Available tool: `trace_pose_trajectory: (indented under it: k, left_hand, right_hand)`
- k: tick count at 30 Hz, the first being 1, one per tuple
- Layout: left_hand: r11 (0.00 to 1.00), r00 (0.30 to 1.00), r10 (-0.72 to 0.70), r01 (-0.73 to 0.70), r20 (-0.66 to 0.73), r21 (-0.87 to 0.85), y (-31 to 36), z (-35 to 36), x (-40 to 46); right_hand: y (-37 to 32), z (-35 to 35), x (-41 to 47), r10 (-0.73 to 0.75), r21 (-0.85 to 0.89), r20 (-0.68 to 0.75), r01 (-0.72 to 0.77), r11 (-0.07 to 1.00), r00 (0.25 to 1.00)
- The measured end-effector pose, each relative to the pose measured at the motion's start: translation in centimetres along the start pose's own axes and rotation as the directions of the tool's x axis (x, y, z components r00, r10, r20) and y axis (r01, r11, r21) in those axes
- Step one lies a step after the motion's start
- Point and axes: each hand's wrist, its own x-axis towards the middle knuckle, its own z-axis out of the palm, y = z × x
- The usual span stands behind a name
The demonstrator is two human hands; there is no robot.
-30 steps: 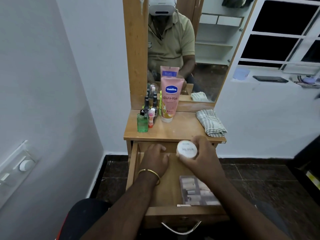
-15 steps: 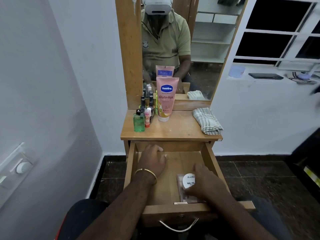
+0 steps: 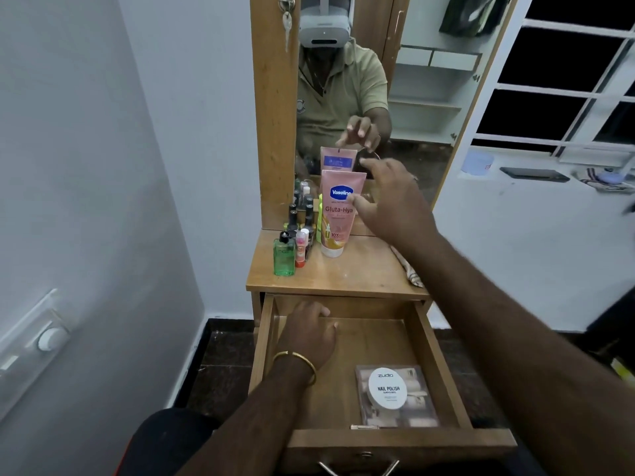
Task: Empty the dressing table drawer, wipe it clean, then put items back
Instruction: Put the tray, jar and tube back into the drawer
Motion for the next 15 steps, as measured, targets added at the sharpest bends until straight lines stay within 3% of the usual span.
trace_pose_trajectory:
  k: [7, 12, 15]
  left_hand:
    - [1.000, 1.000, 0.019, -0.019, 0.005, 0.011, 0.0, -0.1, -0.1]
    - [1.000, 1.000, 0.013, -0.013, 0.021, -0.003, 0.0, -0.1, -0.2]
    - [1.000, 0.999, 0.011, -0.010, 0.034, -0.027, -0.2, 0.1, -0.1]
  right_hand:
    - [0.1, 2.1, 3.1, -0.121, -0.190, 0.101, 0.138, 0.972, 0.988]
    - [0.5, 1.7, 1.6, -0.144, -0.174, -0.025, 0.138, 0.975, 0.989]
    - [0.5, 0.7, 0.2, -0.099, -0.058, -0.047, 0.096, 0.994, 0.994]
